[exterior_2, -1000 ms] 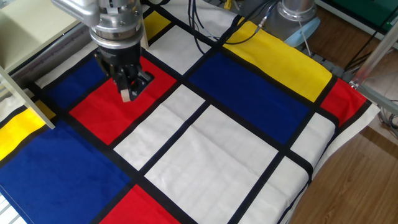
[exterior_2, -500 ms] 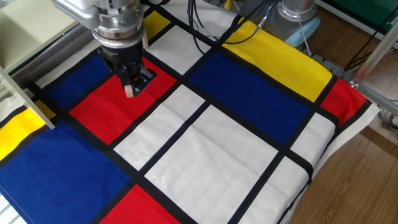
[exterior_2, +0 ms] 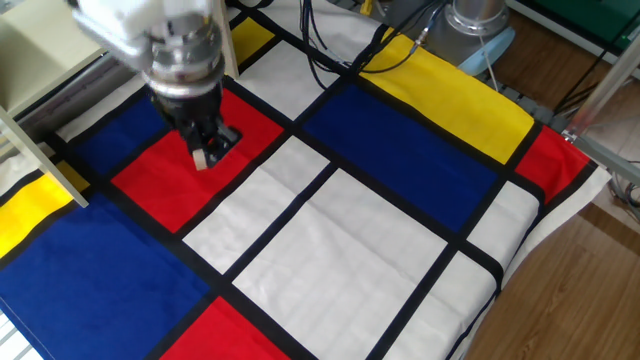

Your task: Take the object down from the shelf

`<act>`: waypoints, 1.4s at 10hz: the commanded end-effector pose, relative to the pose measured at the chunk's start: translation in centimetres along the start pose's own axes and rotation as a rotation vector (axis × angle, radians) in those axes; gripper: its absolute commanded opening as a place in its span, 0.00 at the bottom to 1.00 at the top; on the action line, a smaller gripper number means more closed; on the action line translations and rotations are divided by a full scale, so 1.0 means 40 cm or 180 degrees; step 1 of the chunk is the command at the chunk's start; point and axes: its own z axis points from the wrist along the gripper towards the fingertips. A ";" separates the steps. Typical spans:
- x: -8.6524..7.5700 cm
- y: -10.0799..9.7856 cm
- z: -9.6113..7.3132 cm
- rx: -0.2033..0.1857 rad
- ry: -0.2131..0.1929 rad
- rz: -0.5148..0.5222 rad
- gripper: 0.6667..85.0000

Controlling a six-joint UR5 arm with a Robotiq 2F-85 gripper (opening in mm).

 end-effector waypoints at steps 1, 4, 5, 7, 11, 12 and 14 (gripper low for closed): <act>-0.050 0.024 0.093 -0.0063 -0.0063 -0.0009 0.01; -0.059 0.034 0.189 0.0047 -0.0021 -0.0082 0.01; -0.069 0.043 0.215 0.0030 -0.0052 -0.0081 0.01; -0.077 0.057 0.246 -0.0033 -0.0061 -0.0041 0.01; -0.079 0.069 0.276 -0.0084 -0.0035 0.0090 0.21; -0.080 0.068 0.276 -0.0084 -0.0040 0.0080 0.28; -0.082 0.031 0.272 0.0057 -0.0034 0.0093 0.42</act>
